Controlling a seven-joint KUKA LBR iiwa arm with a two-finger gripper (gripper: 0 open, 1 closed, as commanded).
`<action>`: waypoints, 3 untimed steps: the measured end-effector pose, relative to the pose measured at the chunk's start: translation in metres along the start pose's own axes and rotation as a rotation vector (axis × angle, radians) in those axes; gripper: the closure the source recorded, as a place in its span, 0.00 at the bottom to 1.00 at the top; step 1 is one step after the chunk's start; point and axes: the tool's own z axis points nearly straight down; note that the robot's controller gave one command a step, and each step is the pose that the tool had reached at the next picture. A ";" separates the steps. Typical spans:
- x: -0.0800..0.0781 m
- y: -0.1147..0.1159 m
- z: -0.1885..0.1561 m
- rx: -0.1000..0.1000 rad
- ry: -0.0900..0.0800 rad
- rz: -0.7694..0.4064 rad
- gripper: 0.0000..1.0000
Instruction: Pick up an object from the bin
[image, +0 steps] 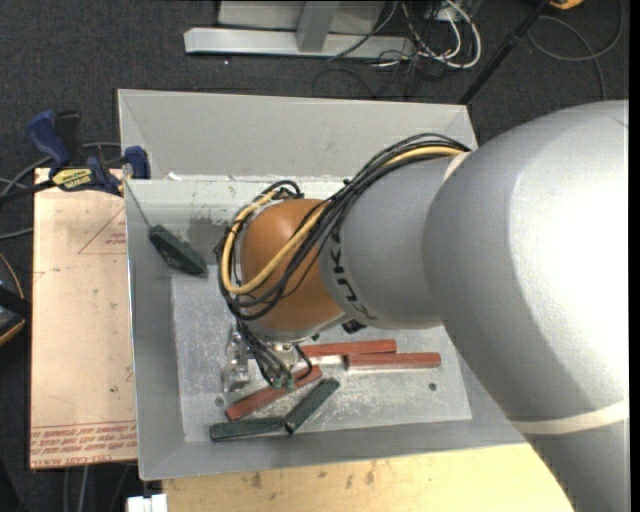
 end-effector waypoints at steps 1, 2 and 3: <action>-0.001 -0.001 -0.001 0.001 -0.002 0.001 0.00; -0.001 -0.001 -0.001 0.001 -0.002 0.002 0.00; 0.008 -0.016 0.000 -0.007 -0.026 -0.067 0.00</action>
Offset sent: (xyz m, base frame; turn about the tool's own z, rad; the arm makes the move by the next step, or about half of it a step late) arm 0.0000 0.0000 0.0000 0.0000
